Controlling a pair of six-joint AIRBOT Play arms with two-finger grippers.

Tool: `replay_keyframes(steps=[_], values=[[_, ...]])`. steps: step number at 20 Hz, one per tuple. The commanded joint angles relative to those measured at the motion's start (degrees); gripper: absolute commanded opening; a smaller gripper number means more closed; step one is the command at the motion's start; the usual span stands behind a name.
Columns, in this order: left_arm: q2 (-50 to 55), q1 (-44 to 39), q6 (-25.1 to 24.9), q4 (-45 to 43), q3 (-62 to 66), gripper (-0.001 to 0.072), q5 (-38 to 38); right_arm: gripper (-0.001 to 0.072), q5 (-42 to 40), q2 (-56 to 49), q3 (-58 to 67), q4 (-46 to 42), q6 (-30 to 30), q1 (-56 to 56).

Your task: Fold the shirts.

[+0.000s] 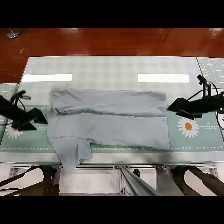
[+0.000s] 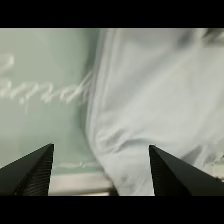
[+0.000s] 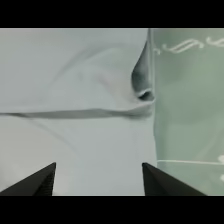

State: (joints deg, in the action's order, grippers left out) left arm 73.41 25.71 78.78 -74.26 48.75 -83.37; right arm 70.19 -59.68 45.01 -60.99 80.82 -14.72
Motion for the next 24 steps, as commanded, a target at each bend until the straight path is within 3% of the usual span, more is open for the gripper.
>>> replay_keyframes(steps=[1, 7, 12, 17, 18, 19, 20, 24], values=[[-4.15, 6.14, -1.14, -0.63, -11.23, 0.0706, 0.09, 0.0618, -4.26, 8.63, -8.41, 3.72, 0.09, 2.01], [-11.67, 4.98, -6.34, 13.31, -21.55, 0.0706, 6.84, 0.0618, -8.96, 9.86, -8.83, 8.22, 0.44, 3.82], [-12.74, 1.88, -5.05, 11.58, -24.87, 0.0706, 6.86, 0.0618, -9.88, 9.86, -8.83, 8.44, 1.27, 3.82], [-12.50, -6.21, -5.05, 14.14, -25.16, 0.0701, 9.79, 0.0618, -11.69, 9.86, -8.72, 8.11, 1.53, 3.56], [-12.50, -7.72, -5.07, 14.12, -25.14, 0.0594, 10.25, 0.0618, -10.95, 9.86, -8.55, 7.72, 1.51, 2.25], [-12.52, -8.68, -5.64, 13.86, -25.07, 0.0156, 10.36, 0.0618, -8.70, 9.86, -8.15, 6.38, 1.51, 0.13], [-12.57, -9.03, -7.17, 13.53, -24.83, 0.0023, 10.23, 0.0618, -4.61, 9.86, -7.50, 3.48, 1.53, -2.58], [-13.53, -8.92, -7.19, 14.10, -21.94, 0.0023, 9.64, 0.0618, 8.63, 9.90, -9.40, -16.48, 7.41, -8.20]])
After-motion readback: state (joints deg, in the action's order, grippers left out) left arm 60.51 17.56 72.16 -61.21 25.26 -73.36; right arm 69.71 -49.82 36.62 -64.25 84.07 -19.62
